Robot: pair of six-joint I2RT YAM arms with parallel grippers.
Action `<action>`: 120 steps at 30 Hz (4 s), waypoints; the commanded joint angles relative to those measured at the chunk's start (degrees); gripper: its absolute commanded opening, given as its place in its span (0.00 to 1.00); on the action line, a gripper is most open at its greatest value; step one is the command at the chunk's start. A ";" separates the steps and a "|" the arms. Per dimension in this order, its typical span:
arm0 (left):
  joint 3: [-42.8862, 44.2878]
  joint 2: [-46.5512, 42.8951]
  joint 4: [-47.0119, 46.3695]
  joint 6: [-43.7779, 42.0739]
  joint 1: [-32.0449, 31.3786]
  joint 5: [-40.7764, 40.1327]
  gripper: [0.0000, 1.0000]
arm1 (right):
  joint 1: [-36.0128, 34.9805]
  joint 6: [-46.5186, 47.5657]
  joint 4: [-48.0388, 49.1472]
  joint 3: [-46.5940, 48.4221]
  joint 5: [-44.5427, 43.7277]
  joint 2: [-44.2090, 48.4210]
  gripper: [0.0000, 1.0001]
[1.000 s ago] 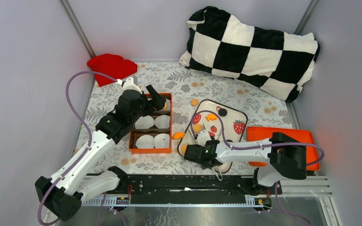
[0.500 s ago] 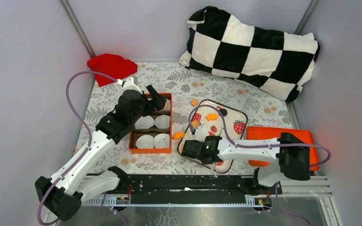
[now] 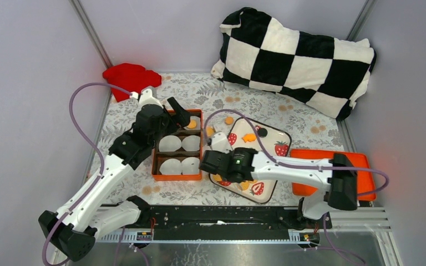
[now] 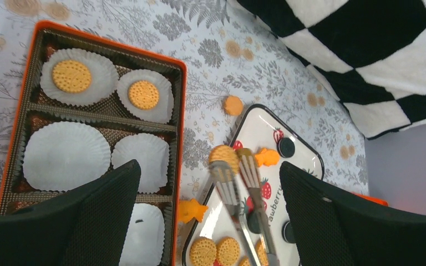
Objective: Pack the cookies
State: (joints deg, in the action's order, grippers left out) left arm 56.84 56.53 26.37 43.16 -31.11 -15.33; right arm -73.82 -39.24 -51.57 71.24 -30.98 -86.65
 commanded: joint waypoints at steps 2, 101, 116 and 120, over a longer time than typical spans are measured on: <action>3.65 -0.61 2.49 -1.31 0.12 -5.63 0.99 | -0.04 9.09 5.83 9.39 -1.93 -8.59 0.05; 1.36 1.93 -3.11 -1.15 1.80 7.38 0.99 | -2.45 -13.79 -11.57 -11.30 2.26 18.15 0.40; -0.27 0.17 -3.82 -0.18 1.50 9.24 0.99 | -3.96 -19.09 -15.04 -13.15 2.39 22.37 0.48; -0.79 -0.56 -3.99 -0.01 1.49 9.33 0.99 | -4.22 -19.66 -18.73 -11.25 1.04 21.06 0.48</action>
State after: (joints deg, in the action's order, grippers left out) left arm 57.06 57.34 25.17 42.94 -29.56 -6.61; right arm -77.36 -56.45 -64.82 56.93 -26.20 -64.82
